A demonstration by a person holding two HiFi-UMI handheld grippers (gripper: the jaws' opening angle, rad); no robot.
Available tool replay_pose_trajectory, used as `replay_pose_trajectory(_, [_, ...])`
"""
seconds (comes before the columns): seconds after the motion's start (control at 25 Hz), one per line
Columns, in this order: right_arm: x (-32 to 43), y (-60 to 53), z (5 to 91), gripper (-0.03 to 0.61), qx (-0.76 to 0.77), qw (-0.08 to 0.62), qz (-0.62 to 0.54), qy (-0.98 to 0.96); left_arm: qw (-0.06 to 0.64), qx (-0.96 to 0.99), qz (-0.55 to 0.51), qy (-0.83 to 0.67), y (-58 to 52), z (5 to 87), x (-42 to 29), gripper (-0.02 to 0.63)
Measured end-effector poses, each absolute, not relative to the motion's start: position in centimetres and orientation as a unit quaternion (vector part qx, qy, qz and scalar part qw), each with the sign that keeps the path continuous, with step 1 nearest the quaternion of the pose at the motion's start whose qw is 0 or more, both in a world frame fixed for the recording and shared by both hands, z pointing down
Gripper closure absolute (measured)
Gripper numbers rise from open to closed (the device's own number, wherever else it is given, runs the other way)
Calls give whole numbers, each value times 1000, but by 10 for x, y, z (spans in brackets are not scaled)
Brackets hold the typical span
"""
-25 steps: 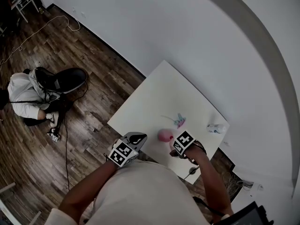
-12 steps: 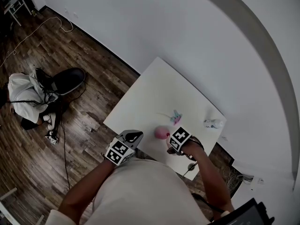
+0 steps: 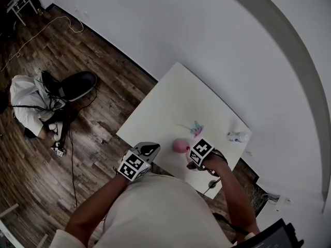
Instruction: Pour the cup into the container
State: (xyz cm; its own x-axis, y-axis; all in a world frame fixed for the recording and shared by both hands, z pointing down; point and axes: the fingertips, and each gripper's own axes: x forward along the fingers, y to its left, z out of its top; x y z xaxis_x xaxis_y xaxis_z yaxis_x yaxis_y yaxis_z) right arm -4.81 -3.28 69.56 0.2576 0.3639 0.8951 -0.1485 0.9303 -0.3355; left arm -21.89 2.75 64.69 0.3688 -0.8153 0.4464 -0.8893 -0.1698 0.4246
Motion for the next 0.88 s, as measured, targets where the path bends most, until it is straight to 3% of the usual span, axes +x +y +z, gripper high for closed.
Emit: replay_pose_trajectory(0.88, [-48,-31,690,201,-108,801,163,-565,322,760,54,-562,28,655,-224,602])
